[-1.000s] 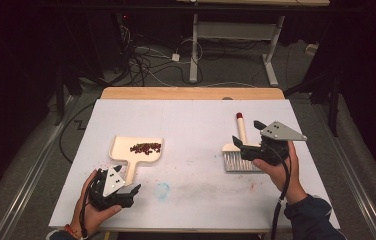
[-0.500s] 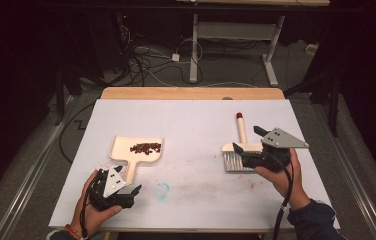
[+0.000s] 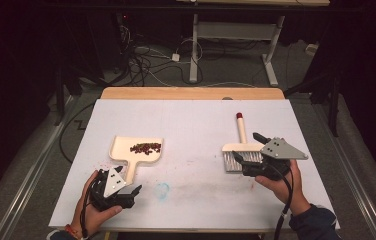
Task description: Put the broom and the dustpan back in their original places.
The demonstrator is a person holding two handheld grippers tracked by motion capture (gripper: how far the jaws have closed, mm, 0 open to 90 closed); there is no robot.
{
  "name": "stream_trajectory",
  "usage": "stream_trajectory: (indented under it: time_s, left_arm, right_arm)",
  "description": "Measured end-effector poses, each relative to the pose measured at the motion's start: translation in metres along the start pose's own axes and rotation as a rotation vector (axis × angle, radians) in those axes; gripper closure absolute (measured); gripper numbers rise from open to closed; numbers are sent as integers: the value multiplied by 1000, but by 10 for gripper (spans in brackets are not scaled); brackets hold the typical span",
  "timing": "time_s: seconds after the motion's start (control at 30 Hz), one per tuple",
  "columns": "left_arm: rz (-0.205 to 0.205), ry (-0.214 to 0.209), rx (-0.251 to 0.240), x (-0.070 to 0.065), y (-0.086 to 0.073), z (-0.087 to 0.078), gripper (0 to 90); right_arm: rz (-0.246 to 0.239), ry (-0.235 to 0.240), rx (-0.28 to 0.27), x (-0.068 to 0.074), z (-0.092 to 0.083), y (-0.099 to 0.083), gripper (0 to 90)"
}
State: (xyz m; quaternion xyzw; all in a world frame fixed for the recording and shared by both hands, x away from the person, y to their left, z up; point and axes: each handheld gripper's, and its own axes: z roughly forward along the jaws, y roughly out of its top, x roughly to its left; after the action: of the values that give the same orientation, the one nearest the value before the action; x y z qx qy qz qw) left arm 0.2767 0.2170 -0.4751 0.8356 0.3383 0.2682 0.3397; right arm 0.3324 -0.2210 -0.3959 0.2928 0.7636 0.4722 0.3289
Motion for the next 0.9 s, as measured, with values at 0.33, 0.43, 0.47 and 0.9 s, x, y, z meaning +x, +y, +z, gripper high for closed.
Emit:
stream_trajectory:
  time_s: [0.33,0.43,0.47,0.9]
  left_arm:
    - [6,1,3,-1,0,0,155]
    - [7,1,5,-1,0,0,155]
    - [6,0,4,-1,0,0,155]
    - [36,14,4,0,3,3,155]
  right_arm:
    - [-2,-3,0,0,-6,-13,168]
    - [-3,-4,7,0,-9,-18,168]
    - [-1,-1,6,0,-10,-20,168]
    - [-1,-6,49,0,-19,-46,166]
